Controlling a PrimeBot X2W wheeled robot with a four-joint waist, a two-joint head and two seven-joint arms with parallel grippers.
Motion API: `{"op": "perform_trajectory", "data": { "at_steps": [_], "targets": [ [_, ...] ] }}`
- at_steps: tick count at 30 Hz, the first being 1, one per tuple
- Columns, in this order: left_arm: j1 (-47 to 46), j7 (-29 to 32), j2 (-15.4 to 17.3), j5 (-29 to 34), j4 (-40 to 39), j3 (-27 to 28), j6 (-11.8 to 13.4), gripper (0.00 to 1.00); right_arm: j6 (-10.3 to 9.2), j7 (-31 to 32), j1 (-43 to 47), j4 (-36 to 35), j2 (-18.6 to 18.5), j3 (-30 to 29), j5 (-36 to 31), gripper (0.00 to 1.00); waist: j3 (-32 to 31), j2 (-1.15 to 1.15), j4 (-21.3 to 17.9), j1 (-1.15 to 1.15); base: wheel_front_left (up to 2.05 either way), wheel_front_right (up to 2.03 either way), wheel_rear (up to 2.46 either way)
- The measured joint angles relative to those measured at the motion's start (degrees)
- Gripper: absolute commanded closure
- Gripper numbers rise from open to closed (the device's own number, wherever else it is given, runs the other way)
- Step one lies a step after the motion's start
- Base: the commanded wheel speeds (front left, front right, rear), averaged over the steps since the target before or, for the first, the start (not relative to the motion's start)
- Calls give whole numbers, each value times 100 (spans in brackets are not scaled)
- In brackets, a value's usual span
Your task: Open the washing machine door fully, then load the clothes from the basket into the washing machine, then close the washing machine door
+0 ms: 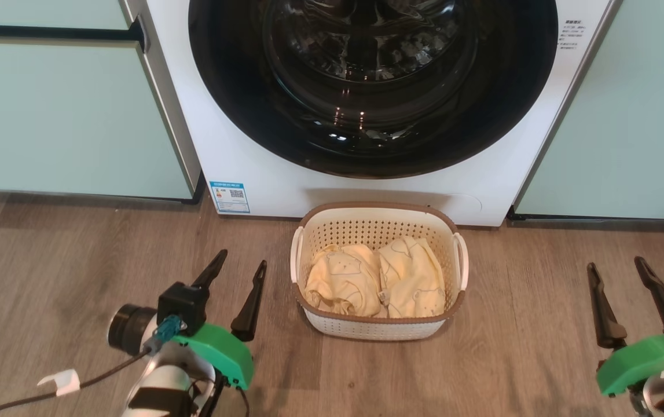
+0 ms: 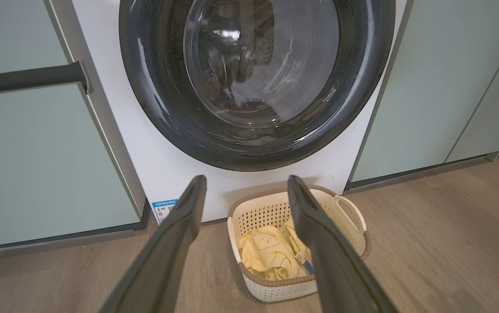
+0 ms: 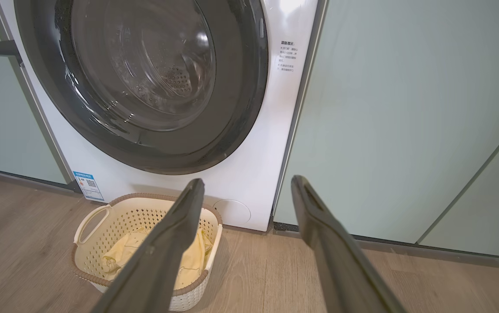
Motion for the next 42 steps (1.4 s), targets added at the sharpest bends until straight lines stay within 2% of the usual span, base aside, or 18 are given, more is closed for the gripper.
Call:
{"op": "perform_trajectory", "data": {
  "at_steps": [8, 16, 42],
  "targets": [
    [-3, 0, -4, -12, 11, 34, 0, 0, 0, 0, -1, -25, 3, -30, 3, 0, 36, 0, -23, 0, 6, 8, -15],
    [-11, 0, 8, 52, 9, 10, 0, 0, 0, 0, 0, -58, 4, -55, 18, 0, 66, 0, -32, 0, 60, 60, -120],
    [-28, -40, 30, 86, -168, -65, -30, 0, 0, 0, -2, -115, 54, -97, 116, 0, 109, 0, -65, 0, 114, 114, -228]
  ]
}}
